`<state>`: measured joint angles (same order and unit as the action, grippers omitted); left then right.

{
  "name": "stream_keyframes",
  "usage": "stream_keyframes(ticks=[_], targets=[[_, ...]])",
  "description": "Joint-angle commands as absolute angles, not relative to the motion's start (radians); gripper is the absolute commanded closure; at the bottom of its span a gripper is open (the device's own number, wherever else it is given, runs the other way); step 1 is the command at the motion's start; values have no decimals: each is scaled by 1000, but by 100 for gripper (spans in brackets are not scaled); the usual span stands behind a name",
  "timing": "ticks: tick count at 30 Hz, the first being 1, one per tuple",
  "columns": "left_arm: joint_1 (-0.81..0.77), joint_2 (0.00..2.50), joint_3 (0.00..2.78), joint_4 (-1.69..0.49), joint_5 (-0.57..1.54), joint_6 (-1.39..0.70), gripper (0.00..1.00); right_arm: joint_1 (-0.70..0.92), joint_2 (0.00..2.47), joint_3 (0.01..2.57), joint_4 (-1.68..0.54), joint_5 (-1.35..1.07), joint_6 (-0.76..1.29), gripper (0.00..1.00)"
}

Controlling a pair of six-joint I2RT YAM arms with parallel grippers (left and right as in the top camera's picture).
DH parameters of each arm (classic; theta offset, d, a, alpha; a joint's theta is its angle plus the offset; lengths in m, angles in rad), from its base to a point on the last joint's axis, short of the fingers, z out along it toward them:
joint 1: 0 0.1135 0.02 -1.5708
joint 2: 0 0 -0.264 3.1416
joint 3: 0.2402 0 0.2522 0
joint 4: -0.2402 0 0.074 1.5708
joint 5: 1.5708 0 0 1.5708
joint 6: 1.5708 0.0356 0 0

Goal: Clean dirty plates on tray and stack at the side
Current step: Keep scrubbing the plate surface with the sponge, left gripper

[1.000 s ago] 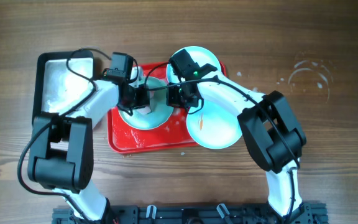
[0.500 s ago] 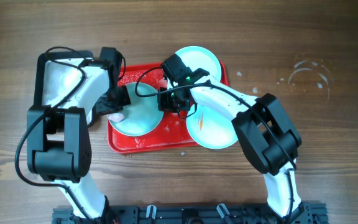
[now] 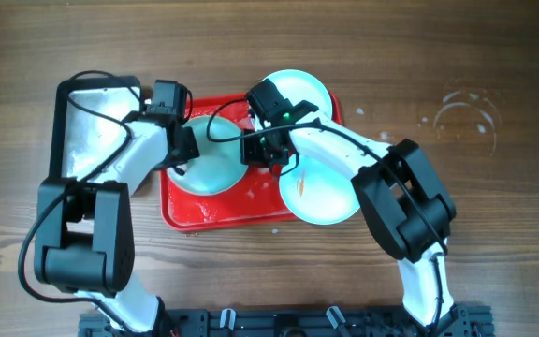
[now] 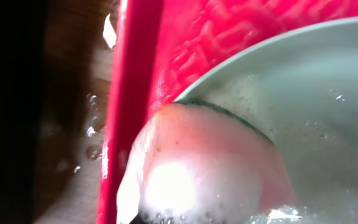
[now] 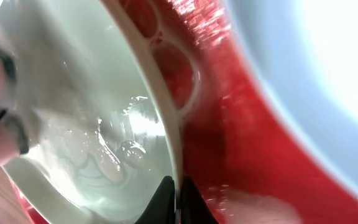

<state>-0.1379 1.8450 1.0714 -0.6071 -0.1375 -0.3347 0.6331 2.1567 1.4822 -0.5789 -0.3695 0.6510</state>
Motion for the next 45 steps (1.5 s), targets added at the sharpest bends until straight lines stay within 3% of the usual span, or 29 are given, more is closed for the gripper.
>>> stream_keyframes(ticks=[1,13,17,19,22,28,35,39,45], targets=[[-171,1977,928,-529,97,-346,96,629,2177,1480,-596,-339,631,96],[-173,1977,903,-522,567,-214,96,629,2177,1480,-596,-342,629,96],[-159,1976,905,-523,553,-214,96,629,2177,1480,-596,-342,628,96],[-133,1976,918,-540,455,-274,96,629,2177,1480,-597,-342,628,96],[-115,1976,957,-599,110,-357,96,629,2177,1480,-596,-342,628,96],[-129,1976,1071,-749,-362,-435,96,629,2177,1480,-596,-342,628,96],[-210,1976,1072,-754,-628,-488,96,629,2177,1480,-596,-342,628,96],[-241,1977,1052,-716,-530,-532,96,629,2177,1480,-597,-342,628,96],[-239,1977,907,-551,-68,-459,96,629,2177,1480,-599,-342,628,96]])
